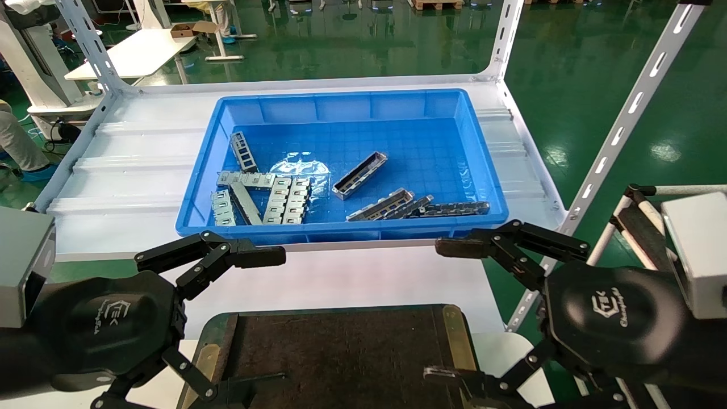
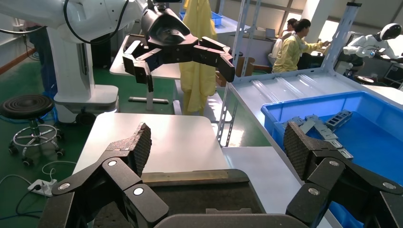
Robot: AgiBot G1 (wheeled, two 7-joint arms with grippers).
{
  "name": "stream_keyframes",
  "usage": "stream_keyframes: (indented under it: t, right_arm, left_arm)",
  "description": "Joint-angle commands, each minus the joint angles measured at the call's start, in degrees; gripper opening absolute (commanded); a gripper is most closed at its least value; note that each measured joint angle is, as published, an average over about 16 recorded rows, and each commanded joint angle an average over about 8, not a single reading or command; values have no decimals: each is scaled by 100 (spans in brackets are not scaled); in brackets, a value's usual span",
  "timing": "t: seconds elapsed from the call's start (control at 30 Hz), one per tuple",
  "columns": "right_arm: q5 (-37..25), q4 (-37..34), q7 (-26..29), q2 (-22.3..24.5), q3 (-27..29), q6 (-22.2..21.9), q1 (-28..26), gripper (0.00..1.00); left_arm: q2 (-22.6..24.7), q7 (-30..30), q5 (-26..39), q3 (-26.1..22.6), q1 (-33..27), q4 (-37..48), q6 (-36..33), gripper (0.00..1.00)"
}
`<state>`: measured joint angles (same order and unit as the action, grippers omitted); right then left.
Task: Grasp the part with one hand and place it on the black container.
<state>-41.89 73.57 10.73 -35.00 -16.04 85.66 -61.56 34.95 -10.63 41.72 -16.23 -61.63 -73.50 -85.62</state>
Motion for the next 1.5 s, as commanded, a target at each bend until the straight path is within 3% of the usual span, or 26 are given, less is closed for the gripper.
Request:
stream_keyframes:
  t: [0.03, 1.5]
  right_arm:
    - [0, 0, 0, 0, 0, 0, 0, 100]
    - [8, -5, -3, 0, -4, 2, -3, 100]
  left_arm:
    - [0, 0, 0, 0, 0, 0, 0, 100]
    - [82, 18, 83, -13, -54, 35, 150, 100]
